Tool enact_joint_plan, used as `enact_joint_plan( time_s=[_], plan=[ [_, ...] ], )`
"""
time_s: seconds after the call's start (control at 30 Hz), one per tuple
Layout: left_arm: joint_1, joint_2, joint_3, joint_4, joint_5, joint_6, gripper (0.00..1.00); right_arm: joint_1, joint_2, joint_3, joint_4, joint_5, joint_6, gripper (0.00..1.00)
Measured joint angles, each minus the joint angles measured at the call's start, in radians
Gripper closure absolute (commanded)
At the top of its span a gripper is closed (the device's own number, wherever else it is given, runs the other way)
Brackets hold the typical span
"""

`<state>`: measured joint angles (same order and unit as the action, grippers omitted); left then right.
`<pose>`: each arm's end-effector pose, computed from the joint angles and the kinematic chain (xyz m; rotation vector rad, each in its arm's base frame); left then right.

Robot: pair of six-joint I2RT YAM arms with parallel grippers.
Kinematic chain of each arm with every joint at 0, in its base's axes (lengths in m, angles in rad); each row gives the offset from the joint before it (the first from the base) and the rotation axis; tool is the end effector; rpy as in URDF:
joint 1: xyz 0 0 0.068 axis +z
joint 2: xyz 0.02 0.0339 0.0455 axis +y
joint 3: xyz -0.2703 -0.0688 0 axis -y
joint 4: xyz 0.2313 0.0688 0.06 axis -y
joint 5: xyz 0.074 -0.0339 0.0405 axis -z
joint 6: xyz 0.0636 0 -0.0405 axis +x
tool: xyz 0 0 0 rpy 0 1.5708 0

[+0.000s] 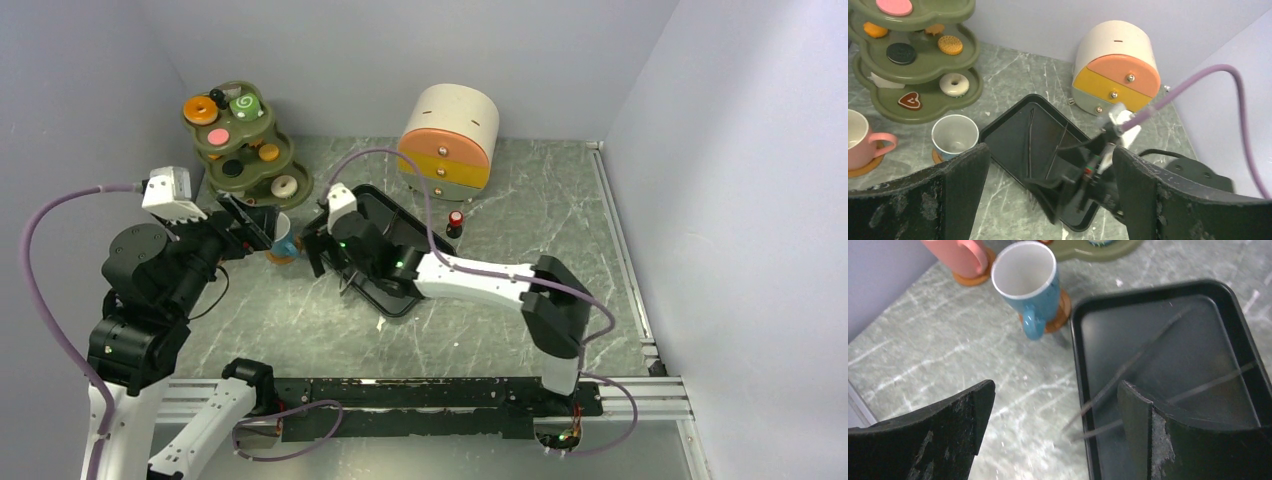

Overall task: Serve the afternoon tea
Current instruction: Reset both arms

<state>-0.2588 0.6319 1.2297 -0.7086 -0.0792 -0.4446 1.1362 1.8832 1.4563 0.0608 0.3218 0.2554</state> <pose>0.0940 -0.0197 0.4377 -0.2179 1.6883 -0.4612 0.2136 0.4123 0.2815 -0.6361 1.8617 0.6182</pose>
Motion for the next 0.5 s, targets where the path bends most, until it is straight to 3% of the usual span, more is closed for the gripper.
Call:
enact_joint_plan(
  time_s=[0.23,0.5],
  plan=[
    [0.000,0.040,-0.013,0.001,0.036,0.090,0.03,0.000,-0.262,-0.200,-0.133,0.076,0.068,0.00],
    [-0.001,0.108,-0.169,0.015,0.248,0.139,0.03,0.000,-0.652,-0.381,-0.302,0.232,0.208,0.00]
  ],
)
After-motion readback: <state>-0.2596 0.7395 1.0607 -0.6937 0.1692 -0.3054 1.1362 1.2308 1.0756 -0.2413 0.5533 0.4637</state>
